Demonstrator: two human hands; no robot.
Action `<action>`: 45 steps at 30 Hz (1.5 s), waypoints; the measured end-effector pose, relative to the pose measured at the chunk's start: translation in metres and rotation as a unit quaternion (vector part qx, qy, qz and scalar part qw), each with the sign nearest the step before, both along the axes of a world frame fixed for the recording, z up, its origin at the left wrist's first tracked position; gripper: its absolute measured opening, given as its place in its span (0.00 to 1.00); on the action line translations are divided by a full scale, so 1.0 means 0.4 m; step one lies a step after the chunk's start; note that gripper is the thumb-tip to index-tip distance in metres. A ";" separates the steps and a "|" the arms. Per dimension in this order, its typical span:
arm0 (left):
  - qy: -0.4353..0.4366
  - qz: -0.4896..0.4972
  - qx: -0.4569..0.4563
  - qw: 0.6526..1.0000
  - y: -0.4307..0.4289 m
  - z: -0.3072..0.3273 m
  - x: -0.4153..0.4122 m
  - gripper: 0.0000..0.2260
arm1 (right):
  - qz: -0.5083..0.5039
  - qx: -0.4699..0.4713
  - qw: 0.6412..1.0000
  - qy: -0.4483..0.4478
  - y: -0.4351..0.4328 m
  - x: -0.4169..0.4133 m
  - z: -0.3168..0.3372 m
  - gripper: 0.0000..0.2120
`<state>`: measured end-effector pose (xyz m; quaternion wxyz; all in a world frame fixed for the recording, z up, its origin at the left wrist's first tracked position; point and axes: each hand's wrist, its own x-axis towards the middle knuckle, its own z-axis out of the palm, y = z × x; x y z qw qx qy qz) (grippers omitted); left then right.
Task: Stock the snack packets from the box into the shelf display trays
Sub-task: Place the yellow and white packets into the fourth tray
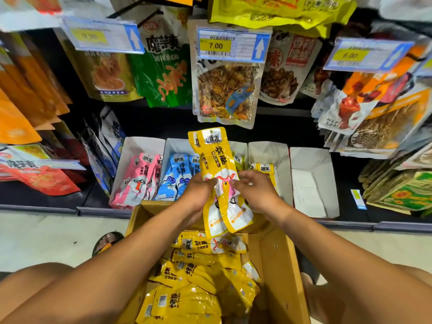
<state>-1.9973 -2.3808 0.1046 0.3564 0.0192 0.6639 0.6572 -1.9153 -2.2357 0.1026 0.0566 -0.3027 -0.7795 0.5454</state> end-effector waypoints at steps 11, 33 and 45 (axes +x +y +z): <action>0.017 -0.050 -0.065 0.996 0.007 -0.020 -0.002 0.08 | -0.101 -0.049 0.991 -0.071 0.156 0.046 -0.009 0.12; 0.026 0.006 -0.077 0.997 0.011 -0.111 -0.057 0.06 | -0.078 0.012 0.966 -0.247 0.453 -0.123 -0.461 0.08; -0.001 0.013 -0.071 0.997 -0.004 -0.113 -0.064 0.07 | -0.004 0.129 0.944 -0.303 0.408 -0.144 -0.538 0.19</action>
